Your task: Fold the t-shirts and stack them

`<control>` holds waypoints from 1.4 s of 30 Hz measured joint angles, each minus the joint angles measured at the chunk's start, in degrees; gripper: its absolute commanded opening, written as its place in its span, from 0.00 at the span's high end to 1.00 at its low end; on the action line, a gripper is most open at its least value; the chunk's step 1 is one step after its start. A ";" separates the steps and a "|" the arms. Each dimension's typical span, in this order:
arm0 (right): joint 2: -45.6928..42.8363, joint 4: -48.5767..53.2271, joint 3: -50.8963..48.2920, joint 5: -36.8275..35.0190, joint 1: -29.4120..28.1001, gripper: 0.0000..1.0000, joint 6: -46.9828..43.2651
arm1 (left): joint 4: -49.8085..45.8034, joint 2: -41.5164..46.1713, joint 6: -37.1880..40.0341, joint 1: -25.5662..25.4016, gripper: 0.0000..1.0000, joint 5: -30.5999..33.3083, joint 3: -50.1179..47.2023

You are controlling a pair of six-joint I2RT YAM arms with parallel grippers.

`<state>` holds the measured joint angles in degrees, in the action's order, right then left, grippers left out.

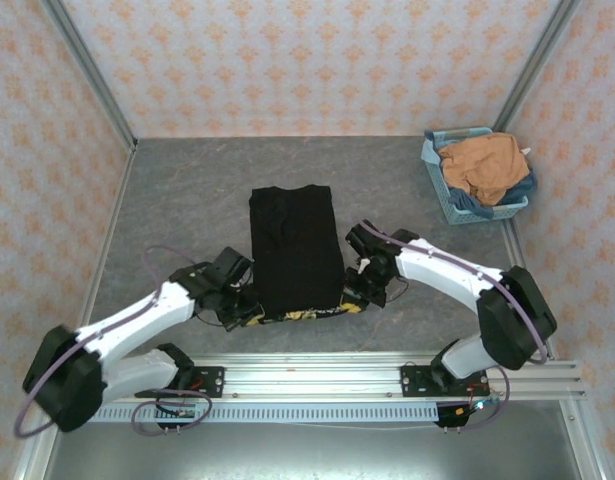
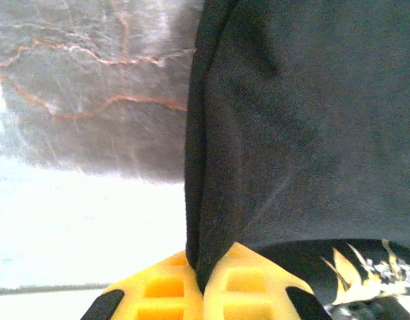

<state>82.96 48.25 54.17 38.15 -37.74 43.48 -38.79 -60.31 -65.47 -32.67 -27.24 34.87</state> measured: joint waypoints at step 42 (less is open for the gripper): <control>55.25 10.25 82.38 -0.22 16.94 0.98 4.35 | -16.04 -58.53 5.75 24.13 1.00 4.50 68.28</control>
<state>138.21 58.50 136.55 37.93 -20.80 47.83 -54.83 -118.85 -59.72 -8.54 -22.74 103.15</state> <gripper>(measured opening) 0.039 0.045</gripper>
